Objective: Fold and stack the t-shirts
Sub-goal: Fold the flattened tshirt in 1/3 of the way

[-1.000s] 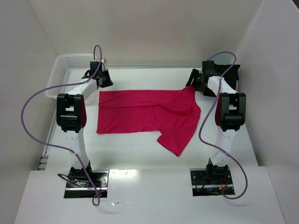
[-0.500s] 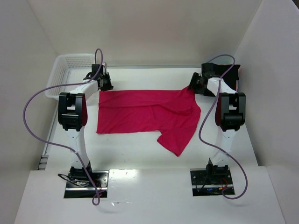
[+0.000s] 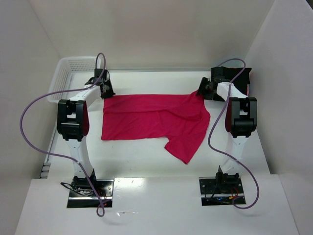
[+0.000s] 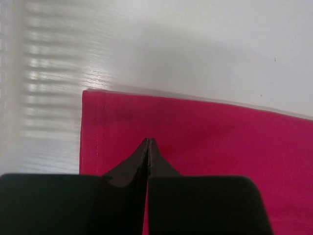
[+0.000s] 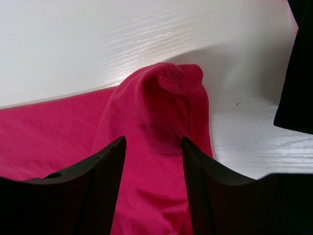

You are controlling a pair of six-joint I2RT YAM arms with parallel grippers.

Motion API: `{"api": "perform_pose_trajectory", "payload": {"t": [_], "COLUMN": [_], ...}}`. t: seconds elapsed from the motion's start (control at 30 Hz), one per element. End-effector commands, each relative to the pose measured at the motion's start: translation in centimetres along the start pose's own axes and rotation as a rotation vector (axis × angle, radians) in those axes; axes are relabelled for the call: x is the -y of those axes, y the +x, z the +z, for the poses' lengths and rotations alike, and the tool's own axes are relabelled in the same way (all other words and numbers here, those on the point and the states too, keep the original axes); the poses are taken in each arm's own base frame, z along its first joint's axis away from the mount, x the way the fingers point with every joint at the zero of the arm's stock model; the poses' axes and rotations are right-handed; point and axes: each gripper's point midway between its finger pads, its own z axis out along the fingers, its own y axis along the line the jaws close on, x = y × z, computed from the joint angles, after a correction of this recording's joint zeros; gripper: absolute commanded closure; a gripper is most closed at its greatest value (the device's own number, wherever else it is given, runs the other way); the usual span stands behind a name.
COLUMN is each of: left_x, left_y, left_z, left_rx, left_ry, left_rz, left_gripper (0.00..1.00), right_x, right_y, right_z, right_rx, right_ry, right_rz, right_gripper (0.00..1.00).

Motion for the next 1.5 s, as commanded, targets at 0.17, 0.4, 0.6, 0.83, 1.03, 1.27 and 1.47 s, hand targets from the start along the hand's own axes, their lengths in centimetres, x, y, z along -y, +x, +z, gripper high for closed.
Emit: {"api": "perform_pose_trajectory", "payload": {"t": [0.17,0.4,0.6,0.83,1.03,1.27,1.47], "left_x": [-1.6,-1.6,-0.8,-0.2,-0.1,-0.1,-0.1], "left_y": [0.9,0.2,1.3,1.0,0.8,0.9,0.7], "left_z": [0.8,1.6,2.9,3.3,3.7,3.8,3.9], "left_rx": [-0.015,0.01,-0.02,-0.028,-0.028,-0.036,-0.037], "left_ry": [-0.091,-0.141,-0.183,-0.19,-0.19,-0.193,-0.193], "left_rz": [-0.043,0.001,0.087,0.087,0.087,0.089,0.098], "left_gripper": [1.0,1.0,1.0,1.0,1.0,1.0,1.0], "right_x": [0.2,0.7,1.0,1.5,2.6,3.4,3.5], "right_y": [-0.2,0.3,0.5,0.8,1.4,1.7,0.6], "right_z": [0.0,0.1,0.4,0.4,-0.5,-0.7,-2.3], "right_rx": [0.013,0.0,-0.005,-0.025,-0.024,-0.019,0.026], "right_ry": [-0.002,0.014,0.026,0.056,0.106,0.143,0.174], "right_rz": [-0.013,-0.01,-0.018,-0.014,-0.033,-0.033,-0.037], "right_gripper": [0.45,0.48,0.53,0.7,0.88,0.98,0.98]}}
